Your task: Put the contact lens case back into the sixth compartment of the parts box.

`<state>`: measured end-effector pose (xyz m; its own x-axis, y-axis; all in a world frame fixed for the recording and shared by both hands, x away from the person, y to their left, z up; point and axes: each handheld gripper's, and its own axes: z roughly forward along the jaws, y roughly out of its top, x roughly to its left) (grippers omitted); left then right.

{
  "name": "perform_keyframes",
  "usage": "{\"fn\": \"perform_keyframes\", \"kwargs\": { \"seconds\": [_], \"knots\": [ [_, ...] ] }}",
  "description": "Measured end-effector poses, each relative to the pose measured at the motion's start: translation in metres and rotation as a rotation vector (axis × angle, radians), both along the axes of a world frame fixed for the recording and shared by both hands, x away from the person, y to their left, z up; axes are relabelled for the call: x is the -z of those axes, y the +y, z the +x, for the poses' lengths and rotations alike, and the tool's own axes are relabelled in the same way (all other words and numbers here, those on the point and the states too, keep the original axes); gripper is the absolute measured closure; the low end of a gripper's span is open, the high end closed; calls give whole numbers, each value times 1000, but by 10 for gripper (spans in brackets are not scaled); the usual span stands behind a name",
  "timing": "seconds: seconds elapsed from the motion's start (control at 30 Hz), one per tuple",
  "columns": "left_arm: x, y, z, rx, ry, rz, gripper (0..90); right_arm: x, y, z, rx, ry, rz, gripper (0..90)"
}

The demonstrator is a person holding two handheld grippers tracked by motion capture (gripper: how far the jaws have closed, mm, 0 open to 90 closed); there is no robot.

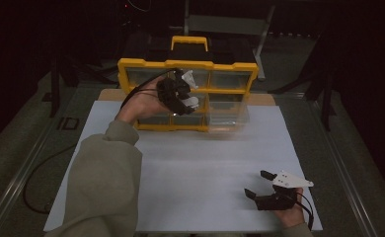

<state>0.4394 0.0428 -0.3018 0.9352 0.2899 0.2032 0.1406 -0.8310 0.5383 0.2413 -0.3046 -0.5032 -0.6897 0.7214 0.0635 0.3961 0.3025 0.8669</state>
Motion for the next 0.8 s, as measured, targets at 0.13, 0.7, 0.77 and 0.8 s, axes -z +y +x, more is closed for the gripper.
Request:
{"fn": "perform_keyframes", "kwargs": {
  "seconds": [0.13,0.7,0.77,0.8],
  "knots": [
    [-1,-5,1,10,13,-7,492,0,0,0,1,0,2,77],
    [-3,-32,3,50,21,-26,492,-1,-1,0,0,-3,3,77],
    [-4,-37,3,53,21,-28,492,-1,0,0,-2,-3,1,77],
    [-4,-39,3,55,18,-25,492,-1,0,-1,-3,-2,0,77]
  ]
}}
